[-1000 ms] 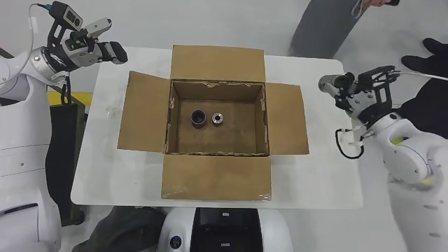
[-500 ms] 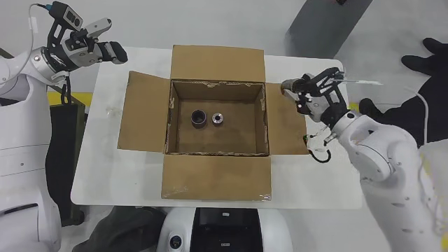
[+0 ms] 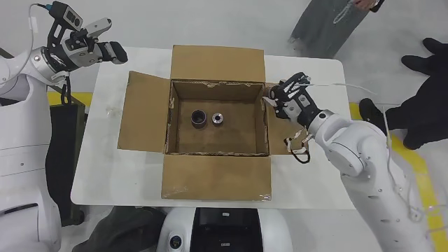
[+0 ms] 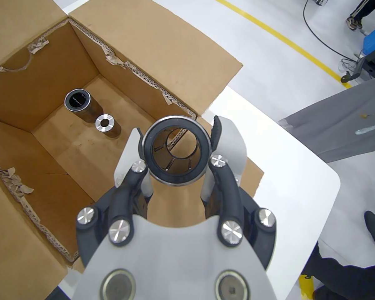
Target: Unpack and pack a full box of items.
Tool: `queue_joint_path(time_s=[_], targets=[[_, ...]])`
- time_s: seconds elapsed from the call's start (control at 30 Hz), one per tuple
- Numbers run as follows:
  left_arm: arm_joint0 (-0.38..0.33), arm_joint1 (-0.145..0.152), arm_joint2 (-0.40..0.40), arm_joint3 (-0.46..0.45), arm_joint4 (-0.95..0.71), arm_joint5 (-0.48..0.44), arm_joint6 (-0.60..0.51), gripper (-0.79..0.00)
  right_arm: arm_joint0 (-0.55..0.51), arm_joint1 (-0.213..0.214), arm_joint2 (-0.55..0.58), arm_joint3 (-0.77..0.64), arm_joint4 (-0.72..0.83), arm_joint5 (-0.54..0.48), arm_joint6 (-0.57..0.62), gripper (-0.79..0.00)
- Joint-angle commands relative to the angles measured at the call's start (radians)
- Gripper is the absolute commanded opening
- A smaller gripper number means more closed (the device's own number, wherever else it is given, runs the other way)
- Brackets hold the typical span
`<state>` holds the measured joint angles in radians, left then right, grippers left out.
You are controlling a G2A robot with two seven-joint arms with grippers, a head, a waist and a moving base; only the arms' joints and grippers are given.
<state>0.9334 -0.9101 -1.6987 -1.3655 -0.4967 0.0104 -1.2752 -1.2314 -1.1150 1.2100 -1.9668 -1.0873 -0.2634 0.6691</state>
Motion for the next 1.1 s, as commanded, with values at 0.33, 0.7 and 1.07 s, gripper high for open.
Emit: queue_joint_path(time_s=[0.33,0.7,1.07], targets=[[0.000,0.000,0.000,0.000,0.000,0.000,0.000,0.000,0.068,-0.017,-0.119,-0.016,-0.024,-0.027,0.036,-0.785],[0.000,0.000,0.000,0.000,0.000,0.000,0.000,0.000,0.177,-0.055,-0.261,0.137,0.009,0.014,0.071,-0.785],[0.000,0.000,0.000,0.000,0.000,0.000,0.000,0.000,0.241,-0.095,-0.367,0.285,0.025,0.077,0.076,-0.785]])
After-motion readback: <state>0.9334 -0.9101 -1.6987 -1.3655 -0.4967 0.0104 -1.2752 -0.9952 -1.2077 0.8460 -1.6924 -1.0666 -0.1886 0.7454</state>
